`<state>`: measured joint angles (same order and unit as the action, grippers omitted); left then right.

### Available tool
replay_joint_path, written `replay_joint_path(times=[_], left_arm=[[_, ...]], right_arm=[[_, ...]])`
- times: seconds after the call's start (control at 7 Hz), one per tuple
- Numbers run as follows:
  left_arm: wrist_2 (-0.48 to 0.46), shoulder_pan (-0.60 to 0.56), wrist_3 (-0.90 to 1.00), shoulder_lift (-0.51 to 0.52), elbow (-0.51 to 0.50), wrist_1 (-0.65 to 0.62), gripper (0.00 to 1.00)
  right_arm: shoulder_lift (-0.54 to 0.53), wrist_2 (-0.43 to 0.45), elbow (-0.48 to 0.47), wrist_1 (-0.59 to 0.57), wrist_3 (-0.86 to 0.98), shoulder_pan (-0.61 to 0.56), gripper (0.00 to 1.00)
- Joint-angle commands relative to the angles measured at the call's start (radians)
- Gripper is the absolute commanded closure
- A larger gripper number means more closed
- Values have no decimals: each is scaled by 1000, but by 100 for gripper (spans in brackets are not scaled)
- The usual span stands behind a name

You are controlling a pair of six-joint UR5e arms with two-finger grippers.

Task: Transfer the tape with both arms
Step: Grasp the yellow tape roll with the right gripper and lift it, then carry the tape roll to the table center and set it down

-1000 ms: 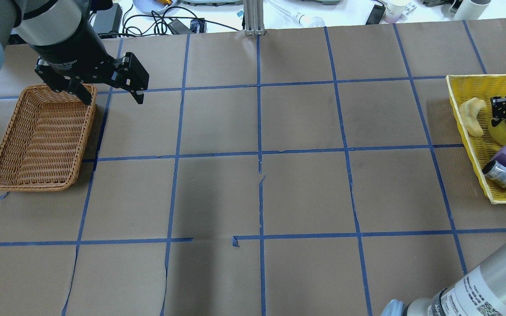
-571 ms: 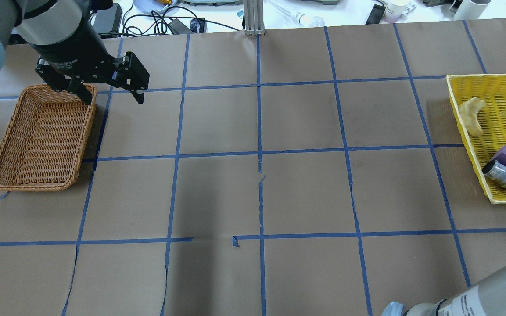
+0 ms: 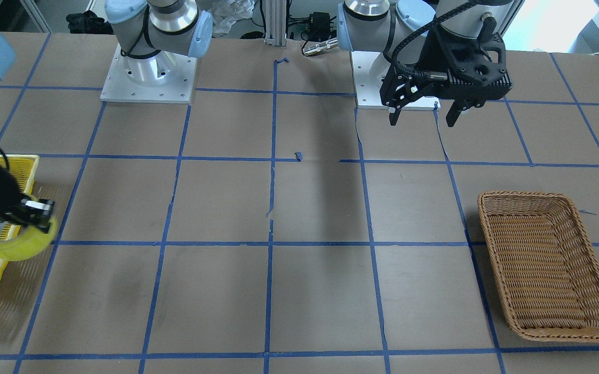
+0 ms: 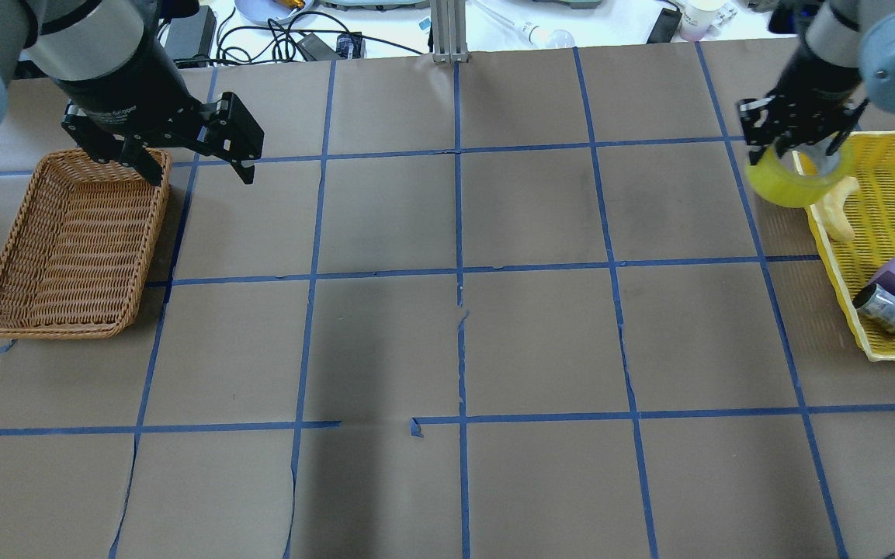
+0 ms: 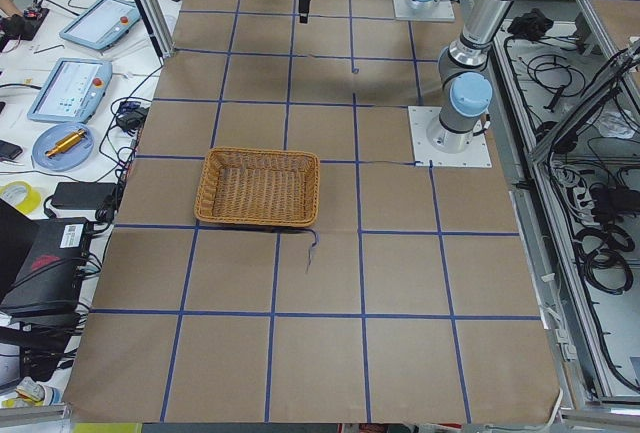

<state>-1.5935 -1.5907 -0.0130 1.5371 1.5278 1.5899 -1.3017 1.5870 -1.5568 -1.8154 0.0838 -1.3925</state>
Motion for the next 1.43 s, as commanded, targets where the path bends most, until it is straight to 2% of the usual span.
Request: replay_joint_path(times=[0.0, 0.14, 0.43, 0.57, 0.86, 1.0, 1.14, 1.29], left_arm=[[1, 0, 1, 0, 0, -1, 0], [0, 0, -1, 0, 0, 1, 0], [0, 2, 1, 0, 0, 1, 0], [0, 2, 1, 0, 0, 1, 0], [-2, 2, 1, 0, 0, 1, 0], [-2, 2, 4, 0, 0, 2, 0], [-2, 3, 5, 0, 0, 1, 0], [10, 18, 11, 11, 3, 2, 0]], right_arm=[[42, -51, -3, -4, -398, -314, 100], [86, -127, -5, -106, -523, -380, 100], [230, -156, 7, -304, -582, -480, 100], [277, -159, 20, -352, -664, -518, 100], [321, -156, 52, -360, -729, -574, 100], [332, -141, 52, -361, -734, -574, 5], [317, -137, 54, -351, -740, -574, 0], [271, -104, 54, -346, -716, -571, 0]])
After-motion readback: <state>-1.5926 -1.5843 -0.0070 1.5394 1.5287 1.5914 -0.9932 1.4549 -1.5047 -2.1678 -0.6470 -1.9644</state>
